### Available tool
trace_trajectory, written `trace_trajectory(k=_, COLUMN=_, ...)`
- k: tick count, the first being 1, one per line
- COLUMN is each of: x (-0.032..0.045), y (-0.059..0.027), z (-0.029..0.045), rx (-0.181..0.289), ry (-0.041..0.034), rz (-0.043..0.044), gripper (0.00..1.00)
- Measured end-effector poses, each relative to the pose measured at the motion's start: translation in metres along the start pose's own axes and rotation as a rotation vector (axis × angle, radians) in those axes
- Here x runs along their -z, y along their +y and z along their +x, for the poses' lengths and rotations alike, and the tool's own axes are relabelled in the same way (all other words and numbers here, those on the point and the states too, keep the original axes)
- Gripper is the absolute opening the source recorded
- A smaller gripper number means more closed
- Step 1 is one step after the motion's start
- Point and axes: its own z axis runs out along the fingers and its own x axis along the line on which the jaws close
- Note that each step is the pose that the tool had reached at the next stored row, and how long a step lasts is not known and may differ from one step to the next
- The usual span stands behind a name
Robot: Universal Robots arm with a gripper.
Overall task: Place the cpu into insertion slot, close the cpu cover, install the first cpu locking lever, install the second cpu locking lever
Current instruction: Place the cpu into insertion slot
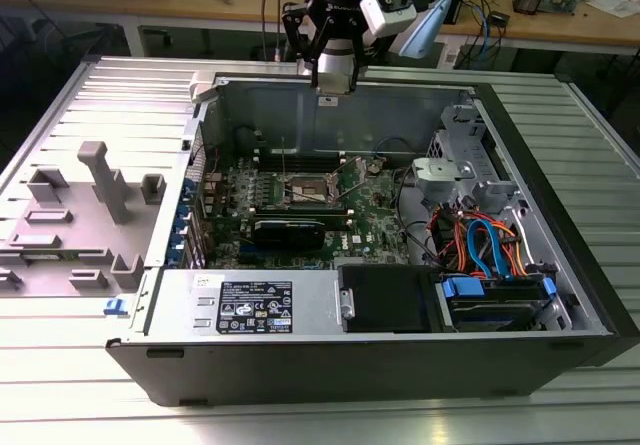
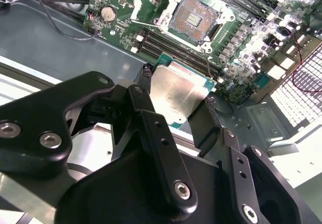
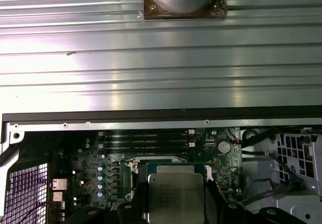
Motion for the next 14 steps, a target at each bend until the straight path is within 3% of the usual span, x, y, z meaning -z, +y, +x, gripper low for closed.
trace_trajectory(k=10, x=0.0002, y=-0.0041, z=-0.0001, rx=0.000, ry=-0.0001, rz=0.0002, gripper=0.55)
trace_trajectory(k=14, x=-0.0007, y=-0.0042, z=-0.0002, rx=-0.060, ry=-0.0053, rz=0.0005, gripper=0.55)
